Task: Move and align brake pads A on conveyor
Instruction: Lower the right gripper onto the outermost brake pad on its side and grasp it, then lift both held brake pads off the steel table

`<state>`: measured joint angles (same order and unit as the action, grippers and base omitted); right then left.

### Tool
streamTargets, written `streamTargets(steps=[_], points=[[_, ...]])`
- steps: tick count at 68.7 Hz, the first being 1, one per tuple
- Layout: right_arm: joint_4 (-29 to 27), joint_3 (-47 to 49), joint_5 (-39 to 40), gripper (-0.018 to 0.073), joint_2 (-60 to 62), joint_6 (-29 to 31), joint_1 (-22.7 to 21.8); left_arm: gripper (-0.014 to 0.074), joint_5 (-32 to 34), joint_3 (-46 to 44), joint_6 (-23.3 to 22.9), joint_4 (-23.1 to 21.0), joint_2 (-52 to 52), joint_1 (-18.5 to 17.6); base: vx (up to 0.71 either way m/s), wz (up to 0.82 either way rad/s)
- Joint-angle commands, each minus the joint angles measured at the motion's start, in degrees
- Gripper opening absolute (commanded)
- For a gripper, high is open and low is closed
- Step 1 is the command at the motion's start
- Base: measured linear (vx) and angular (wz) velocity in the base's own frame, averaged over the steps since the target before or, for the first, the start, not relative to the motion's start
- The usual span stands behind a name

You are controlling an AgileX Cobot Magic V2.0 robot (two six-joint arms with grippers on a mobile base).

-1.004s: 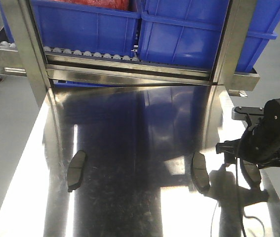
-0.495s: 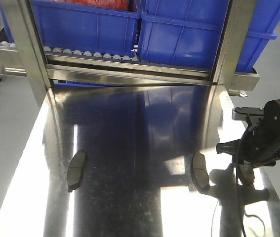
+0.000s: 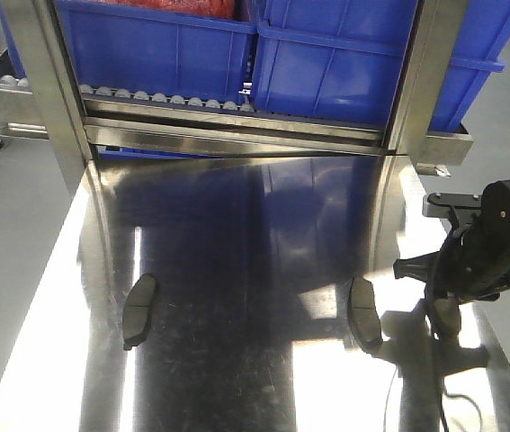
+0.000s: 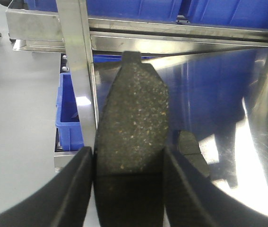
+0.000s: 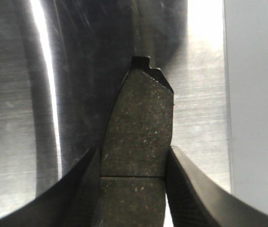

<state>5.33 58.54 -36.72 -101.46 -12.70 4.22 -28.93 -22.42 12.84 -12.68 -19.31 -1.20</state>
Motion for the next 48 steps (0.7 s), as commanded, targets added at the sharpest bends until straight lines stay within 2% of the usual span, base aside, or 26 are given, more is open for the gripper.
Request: streamTargets(steps=[1, 16, 29, 41, 48], points=[[2.3, 1.6, 2.4, -0.0006, 6.2, 0.2, -0.3, 0.0108, 5.5, -1.5, -0.4, -1.1, -0.4, -0.1, 0.0, 0.0], [2.6, 1.4, 3.6, -0.0004, 14.9, 1.7, -0.1, 0.0108, 5.5, -1.5, -0.4, -1.1, -0.4, -0.1, 0.0, 0.0], [2.3, 0.7, 4.7, -0.0001, 24.2, 5.6, -0.1, 0.0108, 5.5, -1.5, -0.4, -1.1, -0.4, -0.1, 0.0, 0.0], [2.3, -9.1, 14.6, 0.0001, 35.5, 5.7, -0.1, 0.0108, 5.5, -1.5, -0.4, -1.1, -0.4, -0.1, 0.0, 0.0], [2.9, -14.8, 17.6, 0.0002, 42.5, 6.5, -0.1, 0.0108, 5.5, -1.5, -0.4, -1.1, -0.4, -0.1, 0.0, 0.0]])
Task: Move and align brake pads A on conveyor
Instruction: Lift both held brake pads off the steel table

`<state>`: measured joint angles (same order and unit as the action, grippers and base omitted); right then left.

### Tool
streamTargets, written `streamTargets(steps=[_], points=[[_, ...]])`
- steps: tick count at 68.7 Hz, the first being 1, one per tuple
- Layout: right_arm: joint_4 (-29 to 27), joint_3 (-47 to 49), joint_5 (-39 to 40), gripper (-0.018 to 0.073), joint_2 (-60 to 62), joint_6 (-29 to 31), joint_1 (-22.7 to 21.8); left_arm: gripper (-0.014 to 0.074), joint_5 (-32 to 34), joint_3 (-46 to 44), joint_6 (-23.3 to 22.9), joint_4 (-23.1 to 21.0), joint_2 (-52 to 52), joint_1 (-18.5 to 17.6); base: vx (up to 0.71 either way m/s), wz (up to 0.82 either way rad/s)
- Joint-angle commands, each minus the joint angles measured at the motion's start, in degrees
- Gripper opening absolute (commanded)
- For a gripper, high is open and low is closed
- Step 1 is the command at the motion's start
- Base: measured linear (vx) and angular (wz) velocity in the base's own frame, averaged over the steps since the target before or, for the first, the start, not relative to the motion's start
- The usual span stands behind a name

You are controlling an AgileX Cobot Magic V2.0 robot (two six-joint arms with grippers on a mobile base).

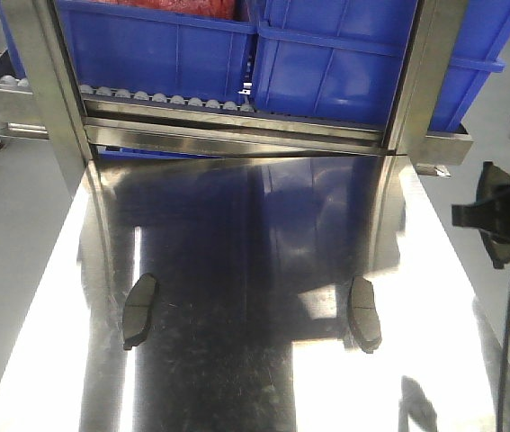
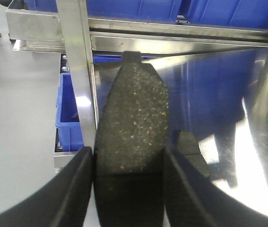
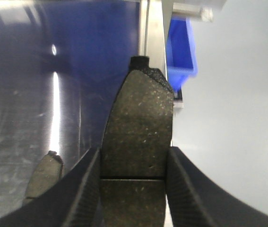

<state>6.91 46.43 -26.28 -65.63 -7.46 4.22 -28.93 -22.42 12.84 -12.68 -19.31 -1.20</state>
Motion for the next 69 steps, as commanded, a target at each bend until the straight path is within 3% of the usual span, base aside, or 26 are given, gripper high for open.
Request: streamTargets(steps=[1, 40, 69], points=[[1.4, -3.5, 7.3, 0.0003, 7.6, 1.5, -0.1, 0.0108, 5.5, -1.5, -0.4, -1.1, -0.4, -0.1, 0.0, 0.0], [3.6, -23.2, 7.2, 0.0004, 47.3, 3.1, -0.1, 0.0108, 5.5, -1.5, -0.4, -1.1, -0.4, -0.1, 0.0, 0.0], [3.6, -25.2, 7.6, 0.0004, 53.1, 3.1, -0.2, 0.0108, 5.5, -1.5, -0.4, -1.1, -0.4, -0.1, 0.0, 0.0]])
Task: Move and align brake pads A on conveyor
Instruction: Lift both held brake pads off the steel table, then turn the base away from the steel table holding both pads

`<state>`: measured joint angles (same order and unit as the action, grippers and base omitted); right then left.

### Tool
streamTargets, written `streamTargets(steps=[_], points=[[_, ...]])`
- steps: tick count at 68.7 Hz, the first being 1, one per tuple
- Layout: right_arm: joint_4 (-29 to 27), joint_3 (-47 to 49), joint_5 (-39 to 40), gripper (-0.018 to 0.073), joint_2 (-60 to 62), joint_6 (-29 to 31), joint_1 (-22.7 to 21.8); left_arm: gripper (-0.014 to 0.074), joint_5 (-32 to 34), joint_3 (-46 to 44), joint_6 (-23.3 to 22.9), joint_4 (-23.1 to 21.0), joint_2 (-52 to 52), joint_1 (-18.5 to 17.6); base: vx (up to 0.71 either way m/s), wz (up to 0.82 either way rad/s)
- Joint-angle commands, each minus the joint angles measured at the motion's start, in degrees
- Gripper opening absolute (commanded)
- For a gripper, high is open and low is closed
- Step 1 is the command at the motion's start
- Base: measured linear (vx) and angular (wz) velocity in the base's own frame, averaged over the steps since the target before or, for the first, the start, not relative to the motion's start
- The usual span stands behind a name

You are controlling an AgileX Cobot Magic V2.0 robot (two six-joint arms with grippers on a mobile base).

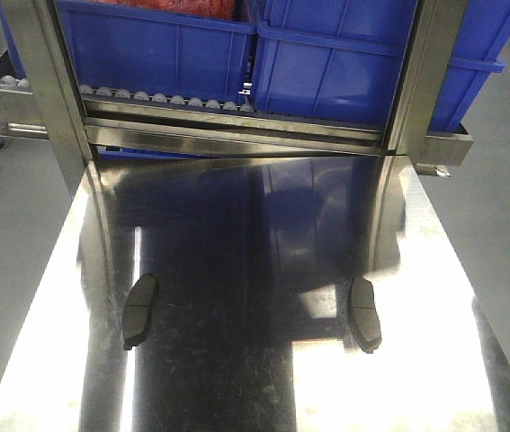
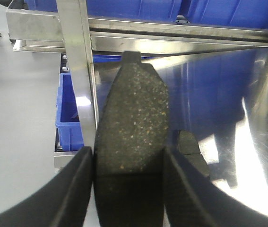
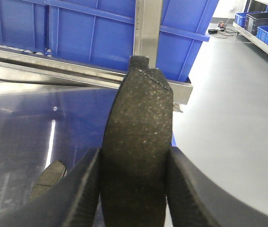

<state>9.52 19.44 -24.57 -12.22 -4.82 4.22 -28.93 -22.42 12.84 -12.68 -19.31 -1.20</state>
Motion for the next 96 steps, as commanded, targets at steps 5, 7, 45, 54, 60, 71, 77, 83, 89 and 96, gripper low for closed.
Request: streamTargets(steps=[5, 7, 45, 54, 60, 71, 77, 83, 89, 96], points=[[1.0, 1.8, 5.8, 0.0004, -0.4, 0.5, -0.2, 0.0108, 5.5, -1.5, -0.4, -1.1, -0.4, -0.1, 0.0, 0.0], [1.0, 1.8, 5.8, 0.0004, -0.4, 0.5, -0.2, 0.0108, 5.5, -1.5, -0.4, -1.1, -0.4, -0.1, 0.0, 0.0], [1.0, 1.8, 5.8, 0.0004, -0.4, 0.5, -0.2, 0.0108, 5.5, -1.5, -0.4, -1.1, -0.4, -0.1, 0.0, 0.0], [1.0, 1.8, 5.8, 0.0004, -0.4, 0.5, -0.2, 0.0108, 5.5, -1.5, -0.4, -1.1, -0.4, -0.1, 0.0, 0.0], [1.0, 1.8, 5.8, 0.0004, -0.4, 0.5, -0.2, 0.0108, 5.5, -1.5, -0.4, -1.1, -0.4, -0.1, 0.0, 0.0], [1.0, 1.8, 5.8, 0.0004, -0.4, 0.5, -0.2, 0.0108, 5.5, -1.5, -0.4, -1.1, -0.4, -0.1, -0.01, 0.02], [1.0, 1.8, 5.8, 0.0004, -0.4, 0.5, -0.2, 0.0108, 5.5, -1.5, -0.4, -1.1, -0.4, -0.1, -0.01, 0.02], [1.0, 1.8, 5.8, 0.0004, -0.4, 0.5, -0.2, 0.0108, 5.5, -1.5, -0.4, -1.1, -0.4, -0.1, -0.05, 0.04], [1.0, 1.8, 5.8, 0.0004, -0.4, 0.5, -0.2, 0.0108, 5.5, -1.5, -0.4, -1.1, -0.4, -0.1, -0.09, 0.07], [1.0, 1.8, 5.8, 0.0004, -0.4, 0.5, -0.2, 0.0108, 5.5, -1.5, -0.4, -1.1, -0.4, -0.1, -0.12, 0.1]])
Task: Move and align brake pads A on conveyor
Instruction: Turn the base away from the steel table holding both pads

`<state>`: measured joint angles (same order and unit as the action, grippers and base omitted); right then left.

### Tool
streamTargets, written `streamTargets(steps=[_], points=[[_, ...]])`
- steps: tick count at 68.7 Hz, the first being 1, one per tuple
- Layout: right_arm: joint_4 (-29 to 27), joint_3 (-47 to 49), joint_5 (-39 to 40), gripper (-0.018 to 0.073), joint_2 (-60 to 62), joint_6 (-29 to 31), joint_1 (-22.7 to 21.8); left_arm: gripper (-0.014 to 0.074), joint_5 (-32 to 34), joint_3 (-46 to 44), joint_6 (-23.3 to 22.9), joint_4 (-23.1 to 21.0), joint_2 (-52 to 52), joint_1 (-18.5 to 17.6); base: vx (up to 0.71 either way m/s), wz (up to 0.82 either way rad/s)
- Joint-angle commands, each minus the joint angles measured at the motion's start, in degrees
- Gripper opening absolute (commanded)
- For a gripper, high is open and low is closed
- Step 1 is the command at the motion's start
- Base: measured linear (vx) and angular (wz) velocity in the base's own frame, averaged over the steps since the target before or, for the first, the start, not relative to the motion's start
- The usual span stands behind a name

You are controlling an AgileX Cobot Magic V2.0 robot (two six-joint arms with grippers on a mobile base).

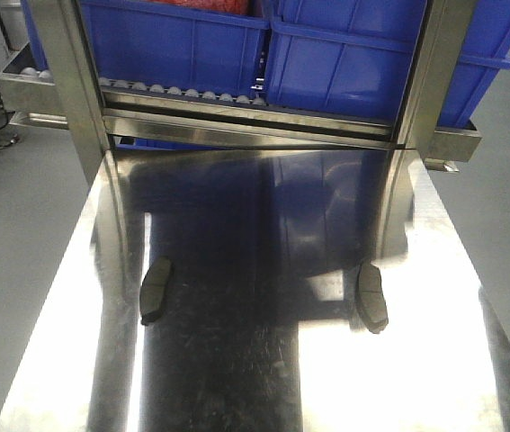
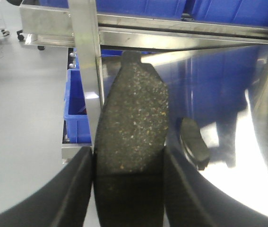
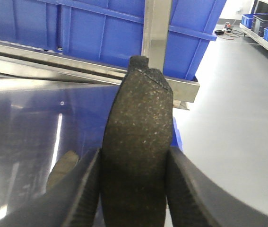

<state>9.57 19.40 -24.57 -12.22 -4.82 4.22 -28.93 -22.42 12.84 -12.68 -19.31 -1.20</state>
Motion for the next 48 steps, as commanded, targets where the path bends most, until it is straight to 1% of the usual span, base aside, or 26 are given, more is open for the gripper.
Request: streamTargets(steps=[1, 24, 36, 48], points=[[0.9, 1.9, 5.8, 0.0004, -0.4, 0.5, -0.2, 0.0108, 5.5, -1.5, -0.4, -1.1, -0.4, -0.1, -0.14, 0.1], [0.9, 1.9, 5.8, 0.0004, -0.4, 0.5, -0.2, 0.0108, 5.5, -1.5, -0.4, -1.1, -0.4, -0.1, -0.1, 0.18], [0.9, 1.9, 5.8, 0.0004, -0.4, 0.5, -0.2, 0.0108, 5.5, -1.5, -0.4, -1.1, -0.4, -0.1, -0.05, 0.41], [0.9, 1.9, 5.8, 0.0004, -0.4, 0.5, -0.2, 0.0108, 5.5, -1.5, -0.4, -1.1, -0.4, -0.1, -0.05, 0.55]])
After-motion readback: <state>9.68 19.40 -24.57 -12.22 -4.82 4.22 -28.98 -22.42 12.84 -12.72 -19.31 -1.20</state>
